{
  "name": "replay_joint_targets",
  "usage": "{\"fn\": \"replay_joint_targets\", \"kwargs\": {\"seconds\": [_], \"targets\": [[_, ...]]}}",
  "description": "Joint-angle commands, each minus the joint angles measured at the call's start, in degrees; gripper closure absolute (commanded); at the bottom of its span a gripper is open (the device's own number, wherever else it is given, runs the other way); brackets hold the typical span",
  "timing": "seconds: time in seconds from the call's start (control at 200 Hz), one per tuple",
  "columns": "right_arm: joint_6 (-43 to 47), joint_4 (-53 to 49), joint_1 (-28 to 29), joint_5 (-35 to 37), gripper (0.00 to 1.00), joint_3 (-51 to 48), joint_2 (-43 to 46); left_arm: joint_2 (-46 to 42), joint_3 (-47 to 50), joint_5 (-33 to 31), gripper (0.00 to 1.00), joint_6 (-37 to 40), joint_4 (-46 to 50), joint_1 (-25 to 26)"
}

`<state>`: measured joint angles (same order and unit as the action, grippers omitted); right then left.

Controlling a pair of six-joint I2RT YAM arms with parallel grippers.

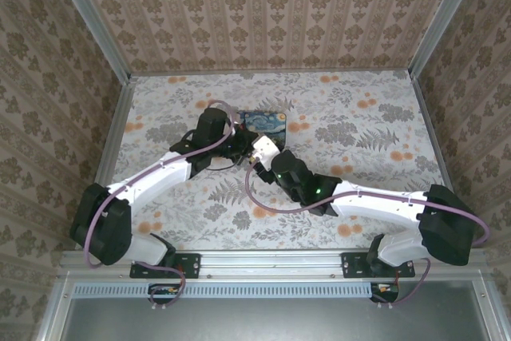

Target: Unlock the padlock with the key

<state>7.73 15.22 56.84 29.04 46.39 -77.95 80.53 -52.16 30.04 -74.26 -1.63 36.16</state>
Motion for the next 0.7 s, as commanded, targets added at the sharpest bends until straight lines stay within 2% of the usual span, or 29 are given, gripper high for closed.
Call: {"fn": "replay_joint_targets", "kwargs": {"seconds": [0.0, 0.14, 0.27, 0.445, 0.56, 0.695], "targets": [[-5.51, -0.79, -2.65, -2.33, 0.2, -1.31, 4.82, 1.02, 0.96, 0.09, 1.0, 3.26, -1.96, -1.6], [-11.89, -4.58, -7.18, -6.44, 0.01, -3.21, 10.67, 1.8, 1.19, 0.09, 1.0, 6.4, -3.43, -4.67], [-18.29, -11.99, -12.82, -13.76, 0.0, -1.61, 13.09, 1.69, 1.04, 0.19, 1.0, 10.01, -4.46, -6.56], [-19.71, -21.26, -17.52, -18.85, 0.01, 2.34, 8.49, 2.1, -2.01, 1.03, 1.0, 18.47, -1.44, -7.84], [-22.7, -22.2, -19.25, -22.8, 0.0, 3.82, 5.45, 1.46, -1.99, 0.5, 1.0, 22.75, -2.44, -8.07], [-31.68, -16.24, -21.37, -27.38, 0.0, 2.73, 4.46, -0.45, -1.69, -0.64, 1.0, 28.07, -4.65, -8.1]]}}
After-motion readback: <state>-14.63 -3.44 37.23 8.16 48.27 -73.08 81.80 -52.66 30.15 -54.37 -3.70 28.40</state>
